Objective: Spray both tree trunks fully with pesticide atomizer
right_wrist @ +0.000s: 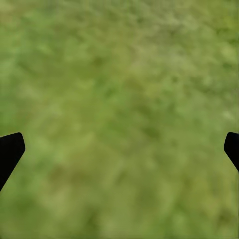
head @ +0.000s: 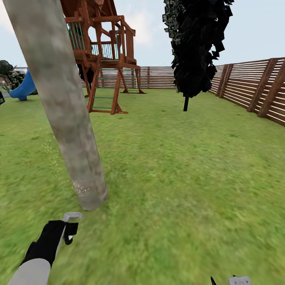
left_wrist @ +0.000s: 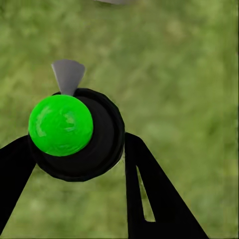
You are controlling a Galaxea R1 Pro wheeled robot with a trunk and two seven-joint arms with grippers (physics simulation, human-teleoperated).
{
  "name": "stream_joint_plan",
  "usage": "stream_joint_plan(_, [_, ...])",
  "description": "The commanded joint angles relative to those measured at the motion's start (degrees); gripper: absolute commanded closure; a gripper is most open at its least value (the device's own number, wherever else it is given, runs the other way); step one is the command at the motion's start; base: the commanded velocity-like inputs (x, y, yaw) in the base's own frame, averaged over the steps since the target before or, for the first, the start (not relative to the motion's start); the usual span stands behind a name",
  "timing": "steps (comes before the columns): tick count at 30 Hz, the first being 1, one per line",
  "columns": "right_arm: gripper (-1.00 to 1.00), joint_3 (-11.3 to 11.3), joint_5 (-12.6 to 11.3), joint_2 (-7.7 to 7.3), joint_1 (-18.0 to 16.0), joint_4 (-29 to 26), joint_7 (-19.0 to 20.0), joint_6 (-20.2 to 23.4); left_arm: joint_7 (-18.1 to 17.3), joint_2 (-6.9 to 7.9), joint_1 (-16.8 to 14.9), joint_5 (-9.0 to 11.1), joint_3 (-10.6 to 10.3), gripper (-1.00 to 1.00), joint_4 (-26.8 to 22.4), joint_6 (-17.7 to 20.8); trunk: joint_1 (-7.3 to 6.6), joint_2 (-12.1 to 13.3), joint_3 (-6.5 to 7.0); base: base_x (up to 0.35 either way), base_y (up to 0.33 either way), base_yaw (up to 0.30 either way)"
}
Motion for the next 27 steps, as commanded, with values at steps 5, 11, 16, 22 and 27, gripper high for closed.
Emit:
stream_joint_plan(5, [-1.00, 0.03, -0.03, -0.01, 0.01, 0.05, 0.00, -0.01, -0.33, -3.12, -4.28, -0.49, -2.78, 1.00, 0.04, 0.37, 0.00, 0.00, 0.00, 0.000, 0.000, 0.005])
stream_joint_plan(11, [-1.00, 0.08, 0.00, -0.01, -0.01, 0.09, 0.00, 0.02, -8.12, 2.81, -7.19, 0.15, -4.64, 1.00, -0.11, 0.69, 0.00, 0.00, 0.00, 0.000, 0.000, 0.000])
stream_joint_plan(16, [-1.00, 0.08, 0.01, -0.01, 0.00, 0.09, 0.00, 0.02, -8.79, 2.48, -11.46, 0.07, -7.25, 1.00, -0.05, 2.17, 0.00, 0.00, 0.00, 0.000, 0.000, 0.000])
stream_joint_plan(22, [-1.00, 0.08, 0.01, -0.01, 0.01, 0.09, 0.00, 0.02, -8.92, 5.22, -12.91, 0.33, -7.65, 1.00, -0.58, 3.96, 0.00, 0.00, 0.00, 0.000, 0.000, 0.000])
stream_joint_plan(27, [-1.00, 0.08, 0.01, -0.01, 0.02, 0.09, 0.00, 0.02, -9.08, 6.23, -14.91, 0.29, -7.66, 1.00, -3.82, 7.96, 0.00, 0.00, 0.00, 0.000, 0.000, 0.000])
